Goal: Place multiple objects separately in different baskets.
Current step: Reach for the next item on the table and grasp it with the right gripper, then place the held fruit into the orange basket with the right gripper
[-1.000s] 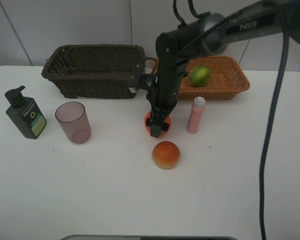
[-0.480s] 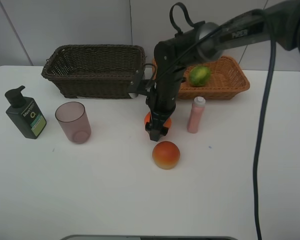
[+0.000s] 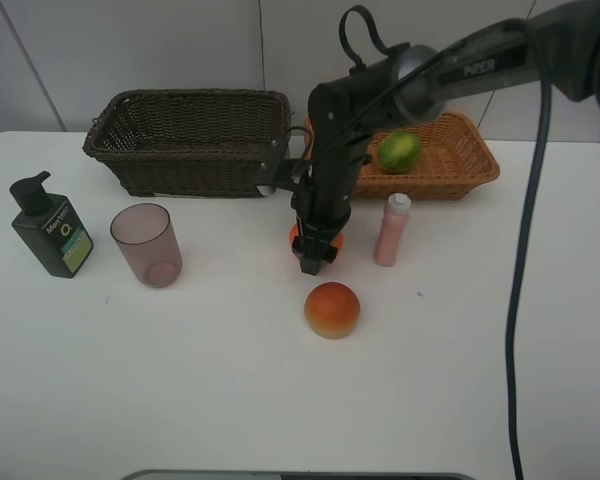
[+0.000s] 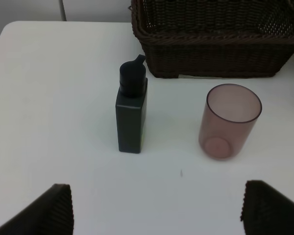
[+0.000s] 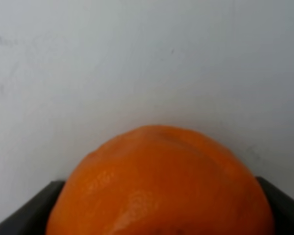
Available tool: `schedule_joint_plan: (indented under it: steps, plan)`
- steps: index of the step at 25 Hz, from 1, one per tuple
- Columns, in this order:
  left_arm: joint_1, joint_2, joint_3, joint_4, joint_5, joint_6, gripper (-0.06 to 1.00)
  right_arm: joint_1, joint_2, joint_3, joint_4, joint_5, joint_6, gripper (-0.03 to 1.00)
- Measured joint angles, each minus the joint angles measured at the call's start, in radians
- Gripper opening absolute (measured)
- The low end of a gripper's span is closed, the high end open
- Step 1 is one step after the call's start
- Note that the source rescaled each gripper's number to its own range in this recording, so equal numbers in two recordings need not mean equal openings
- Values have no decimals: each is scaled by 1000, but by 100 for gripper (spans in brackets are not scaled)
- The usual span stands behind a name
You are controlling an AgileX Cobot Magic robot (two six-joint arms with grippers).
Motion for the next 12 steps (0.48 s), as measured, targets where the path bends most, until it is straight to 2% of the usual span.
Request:
schedule_joint_plan:
  steps: [12]
  plan:
    - [0,0,0,0,0,0,89,0,0,0,1,0,0,61]
